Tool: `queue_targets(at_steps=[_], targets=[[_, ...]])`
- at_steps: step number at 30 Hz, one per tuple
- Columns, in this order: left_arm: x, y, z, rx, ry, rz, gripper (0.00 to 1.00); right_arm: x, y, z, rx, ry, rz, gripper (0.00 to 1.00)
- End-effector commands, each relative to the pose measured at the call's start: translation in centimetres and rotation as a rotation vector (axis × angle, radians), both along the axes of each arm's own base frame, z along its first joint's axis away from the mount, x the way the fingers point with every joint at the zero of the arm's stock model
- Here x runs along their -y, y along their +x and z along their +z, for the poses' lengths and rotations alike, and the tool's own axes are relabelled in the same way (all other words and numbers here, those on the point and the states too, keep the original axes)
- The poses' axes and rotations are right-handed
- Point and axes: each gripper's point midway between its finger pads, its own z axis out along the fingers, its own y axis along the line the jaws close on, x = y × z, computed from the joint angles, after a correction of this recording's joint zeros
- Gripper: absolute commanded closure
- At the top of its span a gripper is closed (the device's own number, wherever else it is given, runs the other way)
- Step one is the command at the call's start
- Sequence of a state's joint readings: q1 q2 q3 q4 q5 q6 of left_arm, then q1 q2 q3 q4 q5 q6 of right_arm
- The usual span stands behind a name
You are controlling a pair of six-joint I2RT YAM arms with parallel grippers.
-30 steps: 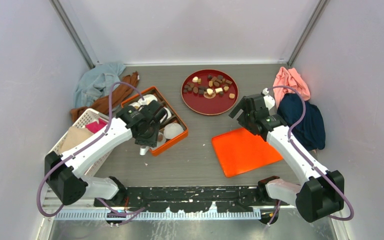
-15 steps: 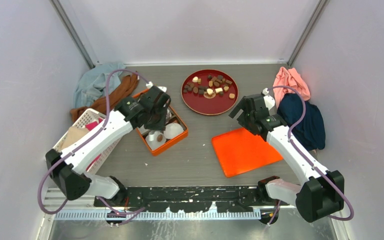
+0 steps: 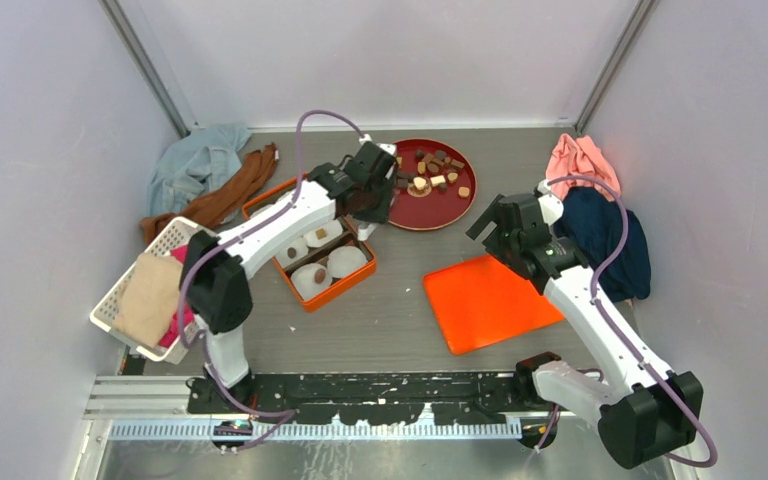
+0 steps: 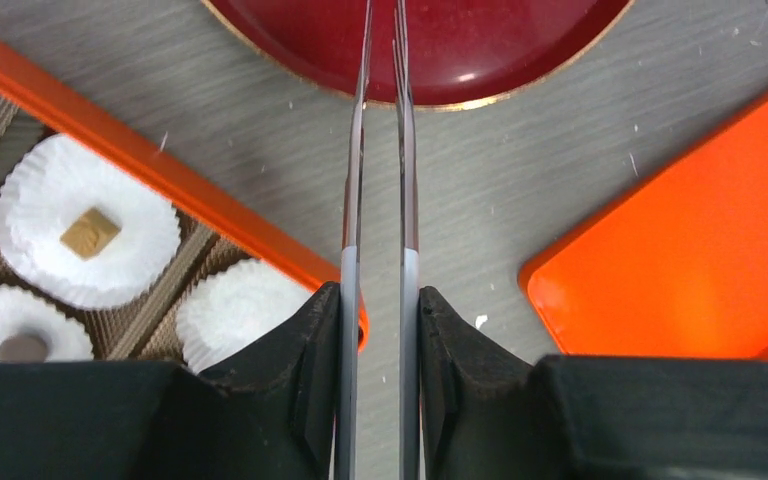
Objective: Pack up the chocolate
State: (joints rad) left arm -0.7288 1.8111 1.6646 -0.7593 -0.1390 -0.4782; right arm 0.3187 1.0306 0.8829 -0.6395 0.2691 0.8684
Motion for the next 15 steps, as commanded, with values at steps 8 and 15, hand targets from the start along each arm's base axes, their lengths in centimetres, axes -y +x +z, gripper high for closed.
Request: queue_targets(at_steps=[8, 15], targets=[[2.3, 6.0, -0.8, 0.079, 0.016, 0.039, 0.63, 0.8, 0.1, 2.3, 0.057, -0.005, -0.039, 0.07], [1.3, 7.4, -3.0, 0.036, 0.026, 0.086, 0.61, 0.9, -0.1, 2.0, 0.052, -0.007, -0.04, 0.07]])
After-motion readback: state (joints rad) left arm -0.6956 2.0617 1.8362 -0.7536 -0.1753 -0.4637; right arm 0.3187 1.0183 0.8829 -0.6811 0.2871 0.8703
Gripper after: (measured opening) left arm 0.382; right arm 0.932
